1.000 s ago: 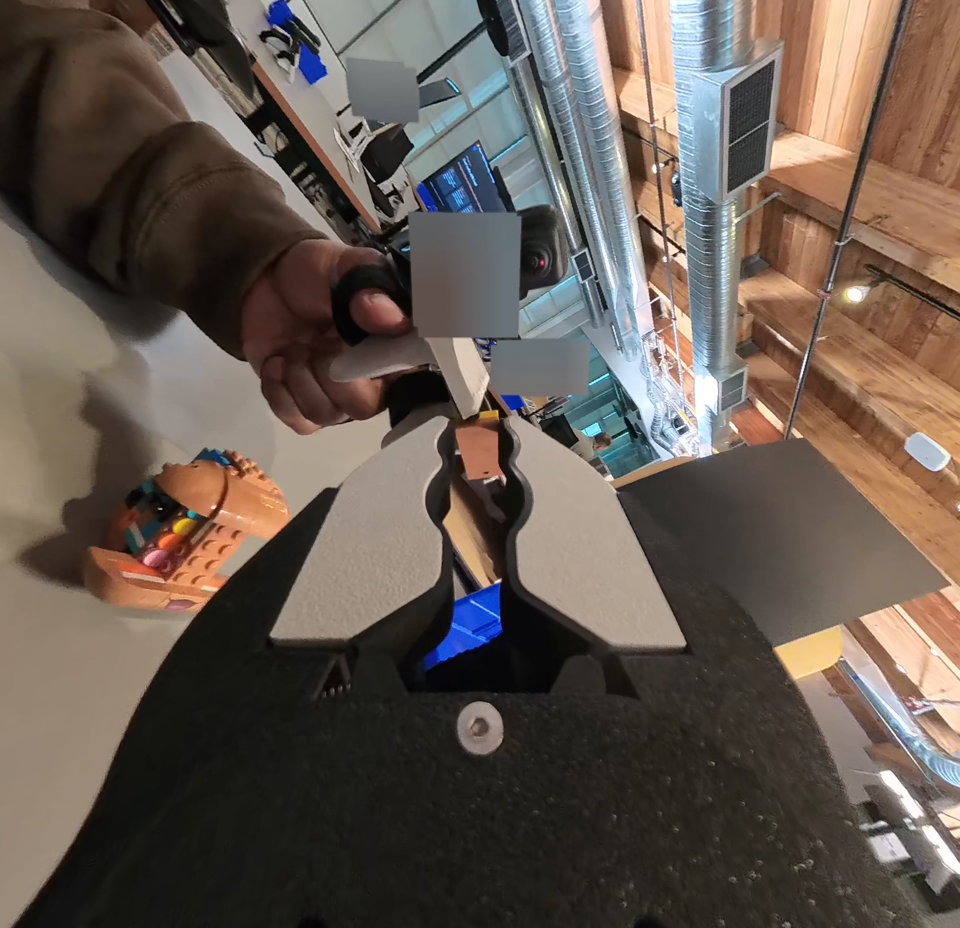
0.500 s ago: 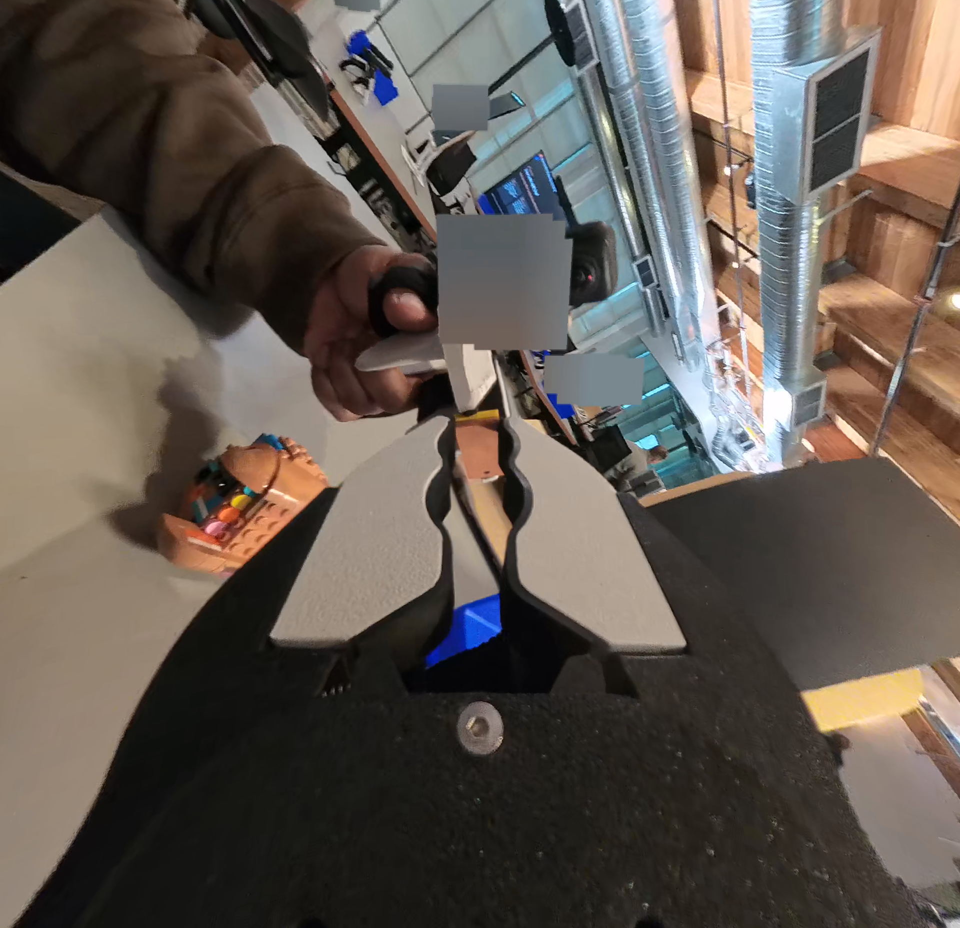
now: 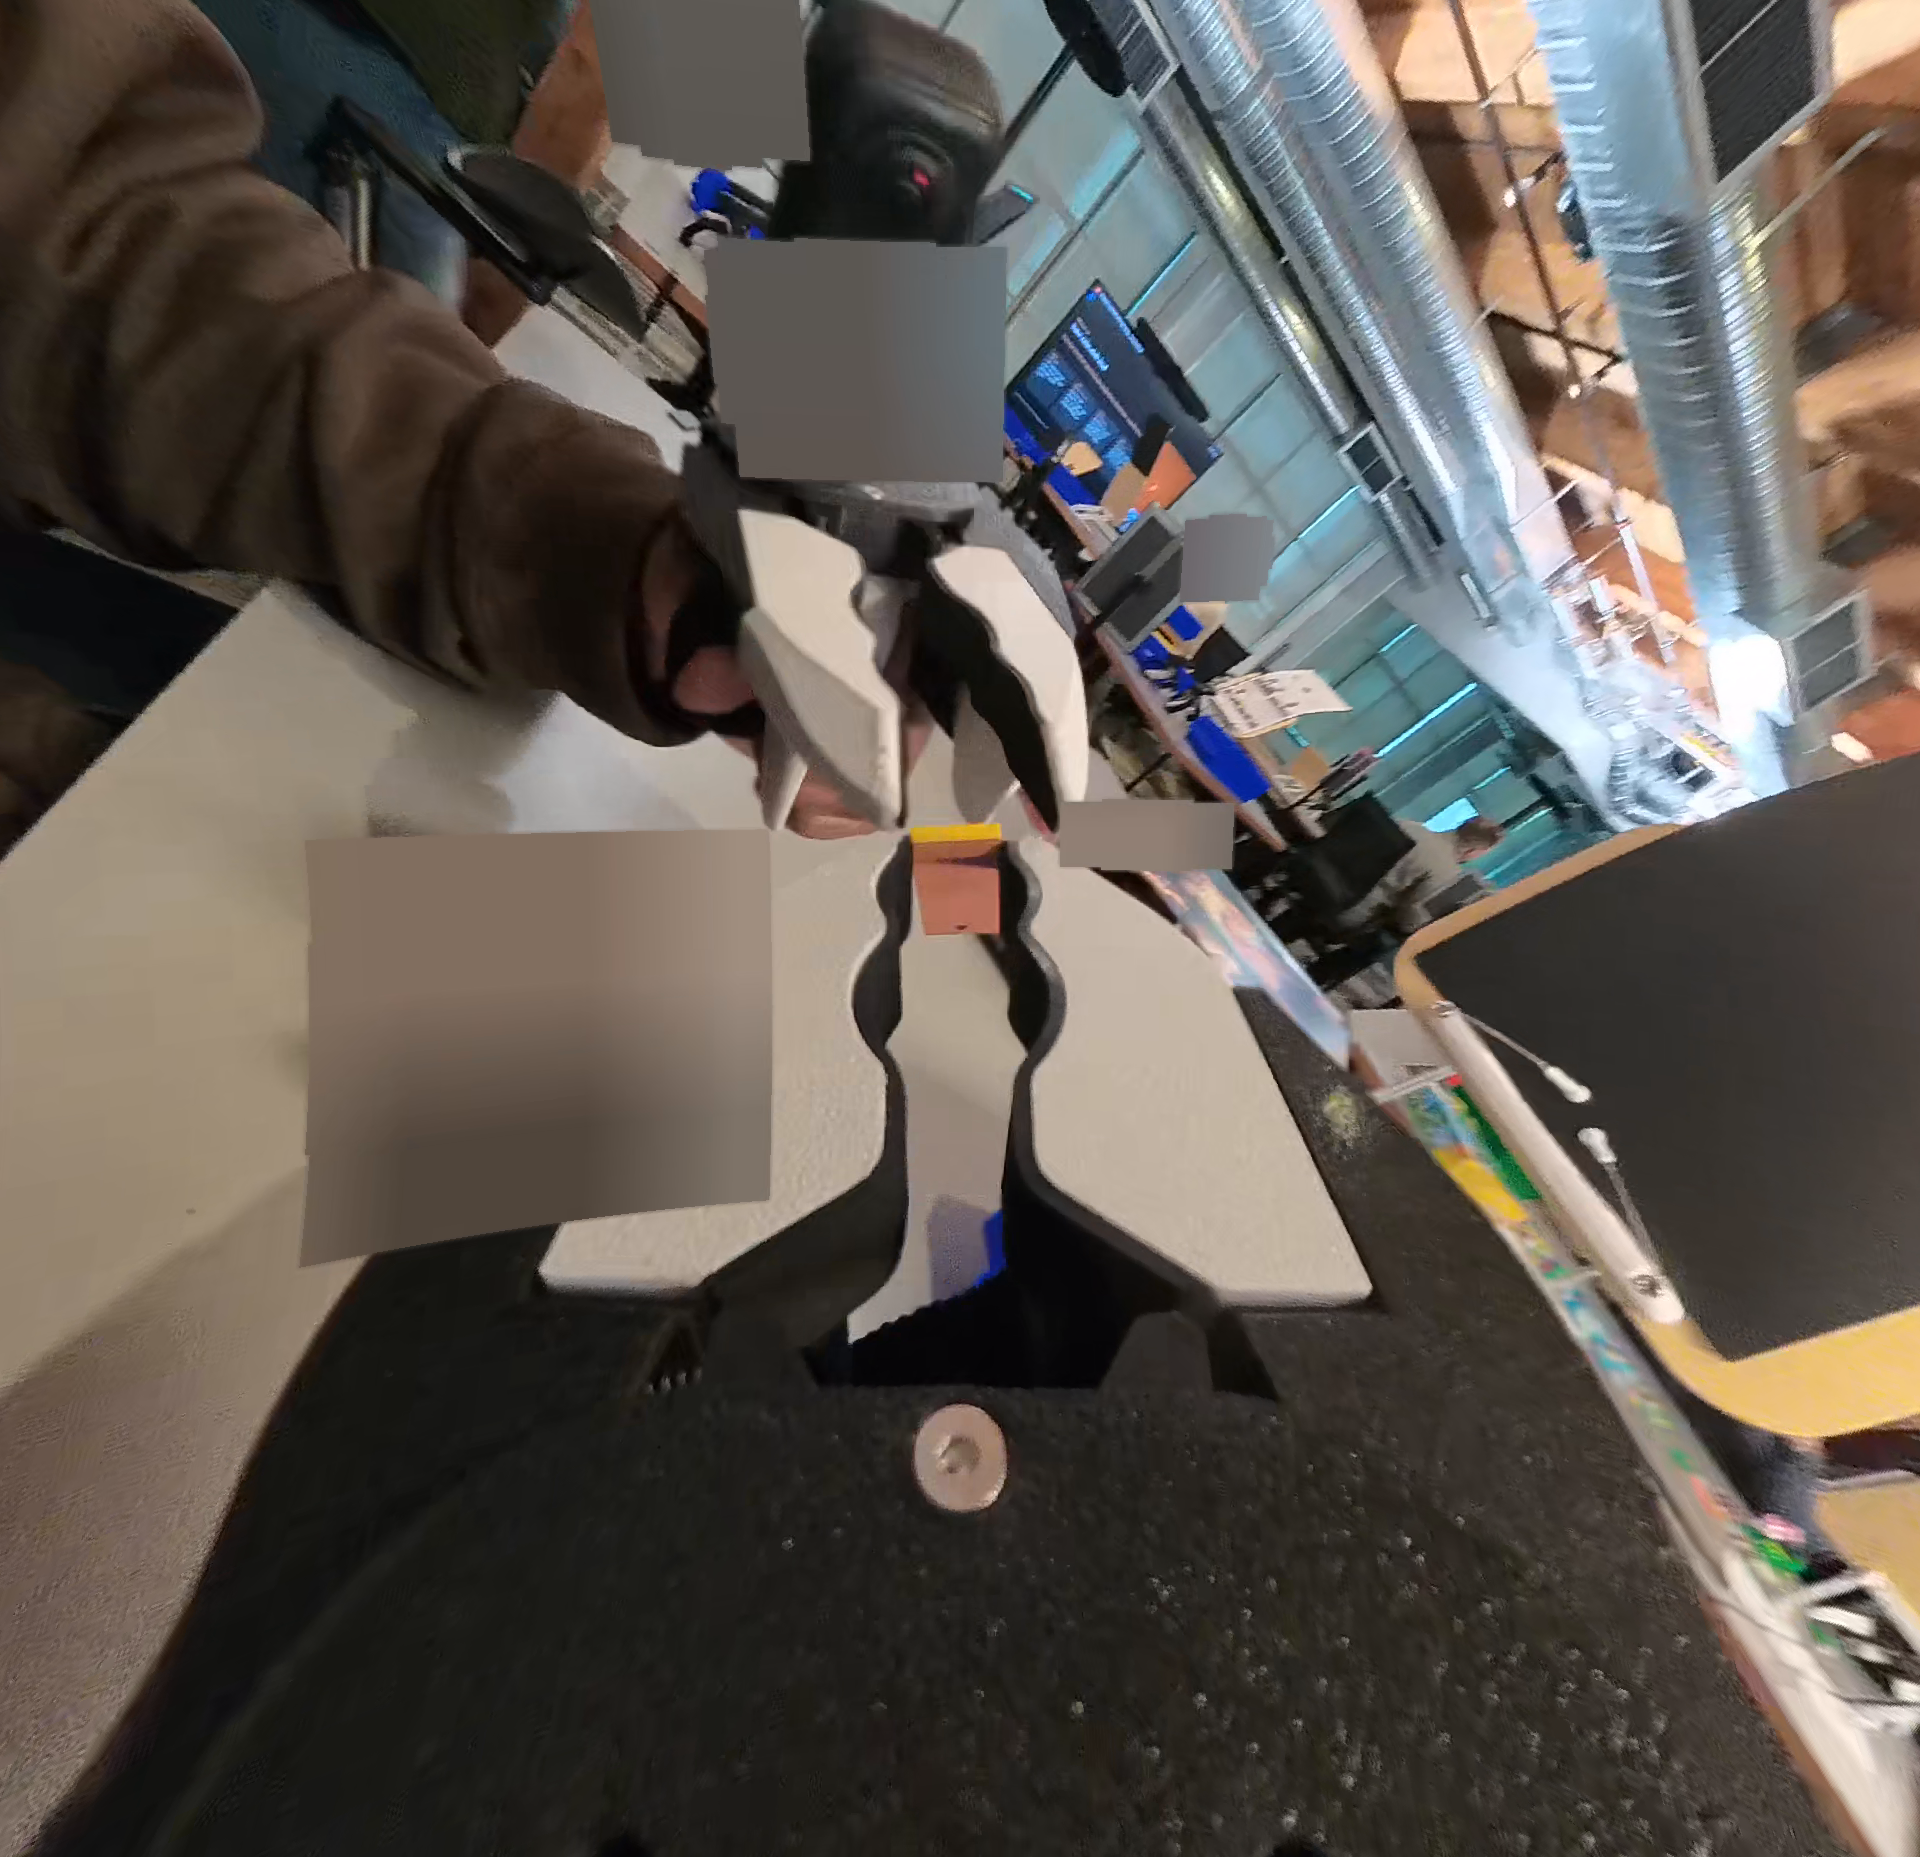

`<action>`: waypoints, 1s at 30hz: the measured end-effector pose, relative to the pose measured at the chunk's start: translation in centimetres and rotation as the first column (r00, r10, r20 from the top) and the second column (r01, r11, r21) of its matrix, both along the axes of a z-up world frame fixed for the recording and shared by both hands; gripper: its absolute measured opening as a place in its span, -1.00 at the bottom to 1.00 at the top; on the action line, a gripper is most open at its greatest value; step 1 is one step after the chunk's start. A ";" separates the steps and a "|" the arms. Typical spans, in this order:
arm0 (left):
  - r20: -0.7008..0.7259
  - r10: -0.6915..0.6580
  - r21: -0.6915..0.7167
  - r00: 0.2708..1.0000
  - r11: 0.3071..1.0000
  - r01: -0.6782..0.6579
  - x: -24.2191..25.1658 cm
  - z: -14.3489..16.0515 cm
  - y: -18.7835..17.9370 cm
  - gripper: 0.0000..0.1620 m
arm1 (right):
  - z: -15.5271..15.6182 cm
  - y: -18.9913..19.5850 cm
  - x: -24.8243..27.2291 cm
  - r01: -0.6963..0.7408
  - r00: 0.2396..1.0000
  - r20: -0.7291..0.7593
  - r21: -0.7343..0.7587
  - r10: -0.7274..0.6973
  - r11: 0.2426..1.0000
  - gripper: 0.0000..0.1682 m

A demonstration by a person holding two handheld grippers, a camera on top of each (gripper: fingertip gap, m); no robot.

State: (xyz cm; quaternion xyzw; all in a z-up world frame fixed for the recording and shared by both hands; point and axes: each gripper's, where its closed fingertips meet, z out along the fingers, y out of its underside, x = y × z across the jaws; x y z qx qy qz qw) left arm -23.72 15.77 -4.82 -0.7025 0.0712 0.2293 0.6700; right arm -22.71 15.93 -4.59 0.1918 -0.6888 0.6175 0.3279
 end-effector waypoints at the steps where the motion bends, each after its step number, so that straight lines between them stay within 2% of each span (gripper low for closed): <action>1: -0.071 0.013 -0.019 0.997 1.000 -0.015 0.2 -0.2 0.2 -0.58 | -0.1 0.0 0.0 -0.013 0.999 0.029 0.001 0.012 1.000 -0.82; 3: -0.140 0.001 -0.058 0.990 0.998 -0.009 0.8 -0.7 0.6 -0.58 | -0.2 -0.1 0.3 -0.051 0.994 0.094 0.005 0.050 0.999 -0.82; 6: -0.156 0.003 -0.088 0.988 0.996 -0.017 0.7 -1.4 0.8 -0.63 | -0.5 -0.3 0.7 -0.097 0.985 0.145 0.011 0.094 0.995 -0.82; 10: -0.157 -0.035 -0.094 0.987 0.995 0.020 1.2 -1.6 0.9 -0.79 | -0.6 -0.3 0.8 -0.105 0.983 0.156 0.014 0.101 0.994 -0.82; 13: -0.152 -0.037 -0.093 0.988 0.995 0.023 1.3 -1.6 1.0 -0.80 | -0.5 -0.4 1.0 -0.121 0.978 0.170 0.004 0.119 0.993 -0.82; 15: -0.096 -0.052 -0.086 0.994 0.995 0.044 1.3 -1.5 0.9 -0.80 | -0.3 -0.5 1.0 -0.120 0.979 0.165 -0.017 0.122 0.993 -0.82; 17: 0.029 -0.079 -0.051 0.996 0.995 0.081 1.3 -1.2 0.9 -0.80 | 0.0 -0.4 0.7 -0.083 0.991 0.097 -0.042 0.086 0.996 -0.81; 19: 0.179 -0.109 -0.002 0.978 0.994 0.111 1.0 -1.0 0.9 -0.80 | 0.4 -0.3 0.3 -0.021 0.999 -0.038 -0.068 0.019 0.997 -0.81; 24: 0.478 -0.207 0.167 0.854 0.976 0.143 -0.3 0.0 0.0 -0.80 | -0.4 -0.6 -0.8 0.137 0.931 -0.337 -0.037 -0.141 0.990 -0.63; 27: 0.565 -0.230 0.195 0.793 0.970 0.142 -0.8 -0.3 -0.1 -0.80 | -0.9 -0.9 -1.6 0.230 0.851 -0.479 -0.030 -0.216 0.973 -0.56; 30: 0.582 -0.220 0.166 0.783 0.975 0.150 -0.7 -0.9 0.2 -0.80 | -1.0 -1.0 -2.0 0.274 0.807 -0.534 -0.040 -0.252 0.961 -0.53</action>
